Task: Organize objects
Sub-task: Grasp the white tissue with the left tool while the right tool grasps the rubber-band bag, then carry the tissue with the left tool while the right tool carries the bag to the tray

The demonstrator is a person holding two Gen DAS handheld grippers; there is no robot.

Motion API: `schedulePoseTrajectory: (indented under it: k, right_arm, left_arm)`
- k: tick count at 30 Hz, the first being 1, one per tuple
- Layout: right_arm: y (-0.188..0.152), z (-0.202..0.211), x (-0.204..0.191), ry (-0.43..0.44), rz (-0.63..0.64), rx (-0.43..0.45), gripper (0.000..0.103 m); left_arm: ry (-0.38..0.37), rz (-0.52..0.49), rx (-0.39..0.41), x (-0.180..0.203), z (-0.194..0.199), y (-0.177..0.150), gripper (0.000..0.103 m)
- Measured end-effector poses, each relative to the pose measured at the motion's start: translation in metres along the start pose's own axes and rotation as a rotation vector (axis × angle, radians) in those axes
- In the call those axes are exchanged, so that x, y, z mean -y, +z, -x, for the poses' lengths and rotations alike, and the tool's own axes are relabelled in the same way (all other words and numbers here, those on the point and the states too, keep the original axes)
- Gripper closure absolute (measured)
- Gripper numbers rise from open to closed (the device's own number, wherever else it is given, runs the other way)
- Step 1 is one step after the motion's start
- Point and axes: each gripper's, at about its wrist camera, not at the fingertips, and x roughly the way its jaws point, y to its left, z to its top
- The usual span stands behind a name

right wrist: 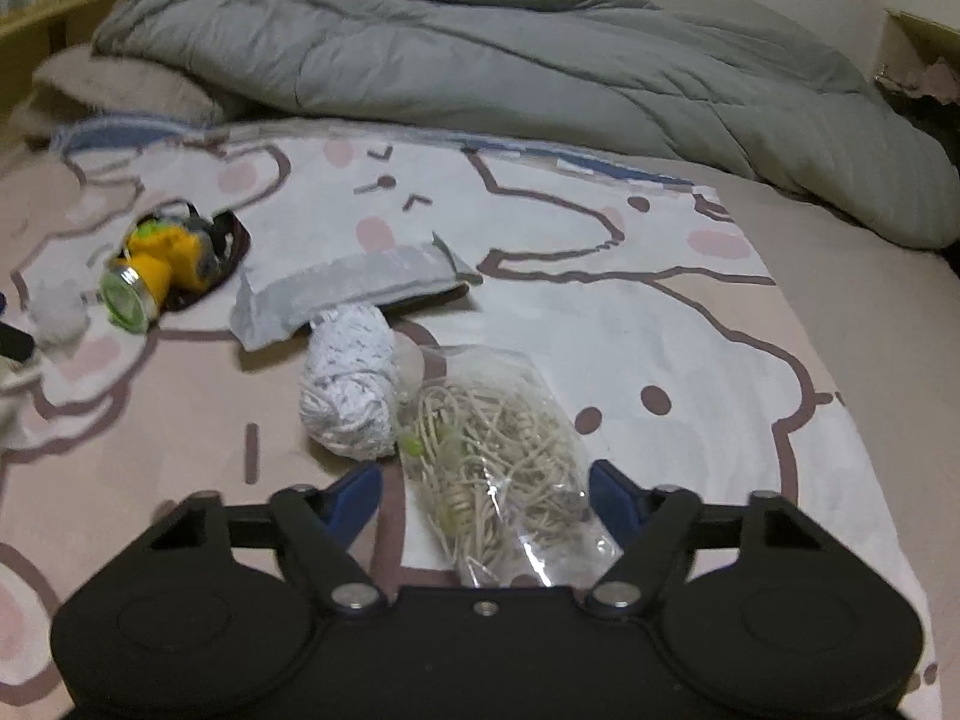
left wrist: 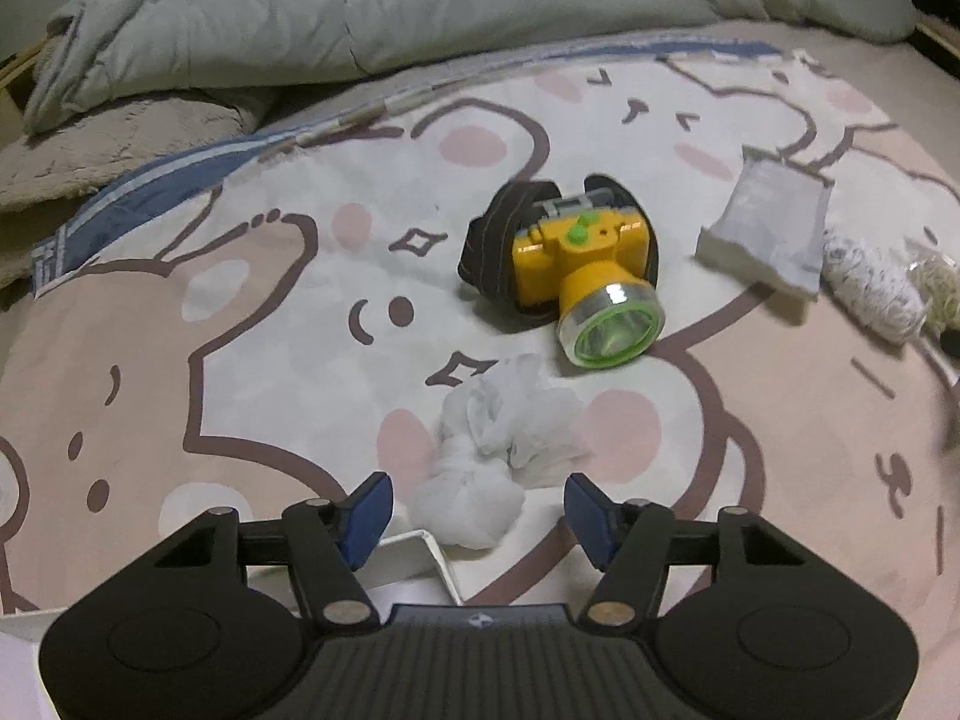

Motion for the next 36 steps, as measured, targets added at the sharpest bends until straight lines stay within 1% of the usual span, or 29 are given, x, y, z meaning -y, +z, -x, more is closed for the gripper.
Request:
schedulePoseTrajectory:
  k: [4, 7, 8, 9, 10, 12, 15, 18, 20, 22, 25, 28, 31, 36]
  right_arm:
    - [0.000, -0.012, -0.001, -0.029, 0.011, -0.027, 0.040]
    - [0.000, -0.013, -0.002, -0.035, 0.015, -0.032, 0.045]
    - [0.000, -0.013, -0.003, -0.040, 0.018, -0.034, 0.049]
    - [-0.001, -0.013, -0.003, -0.044, 0.021, -0.035, 0.053]
    - [-0.001, -0.013, -0.004, -0.047, 0.025, -0.036, 0.055]
    - [-0.002, -0.011, -0.005, -0.053, 0.033, -0.036, 0.062]
    - [-0.006, -0.006, -0.009, -0.060, 0.050, -0.033, 0.069]
    - [-0.010, 0.001, -0.010, -0.067, 0.050, -0.034, 0.073]
    - [-0.013, 0.007, -0.010, -0.058, 0.040, -0.036, 0.075]
    - [-0.016, 0.014, -0.008, -0.053, 0.022, -0.041, 0.077]
    - [-0.019, 0.023, -0.006, -0.044, -0.014, -0.051, 0.078]
    - [-0.022, 0.030, -0.003, -0.031, -0.051, -0.057, 0.079]
    - [-0.024, 0.036, -0.002, -0.024, -0.078, -0.058, 0.080]
    - [-0.028, 0.050, 0.002, -0.009, -0.133, -0.052, 0.080]
  left_arm:
    - [0.009, -0.016, -0.016, 0.002, -0.009, 0.001, 0.039]
    - [0.022, -0.022, -0.025, 0.004, -0.014, 0.002, 0.039]
    - [0.027, -0.025, -0.027, 0.005, -0.015, 0.002, 0.040]
    - [0.039, -0.033, -0.027, 0.006, -0.016, 0.001, 0.044]
    - [0.051, -0.040, -0.026, 0.007, -0.017, 0.001, 0.049]
    - [0.075, -0.050, -0.026, 0.008, -0.020, 0.001, 0.055]
    - [0.091, -0.041, -0.027, 0.007, -0.023, 0.002, 0.066]
    - [0.094, -0.044, -0.037, 0.011, -0.026, 0.005, 0.070]
    - [0.115, -0.070, -0.028, 0.017, -0.026, 0.007, 0.071]
    - [0.122, -0.072, -0.013, 0.022, -0.025, 0.009, 0.072]
    - [0.097, -0.039, 0.010, 0.028, -0.016, 0.012, 0.072]
    - [0.084, -0.041, 0.039, 0.039, -0.001, 0.014, 0.072]
    - [0.069, -0.023, 0.064, 0.046, 0.016, 0.014, 0.072]
    - [0.040, 0.028, 0.089, 0.058, 0.045, 0.002, 0.072]
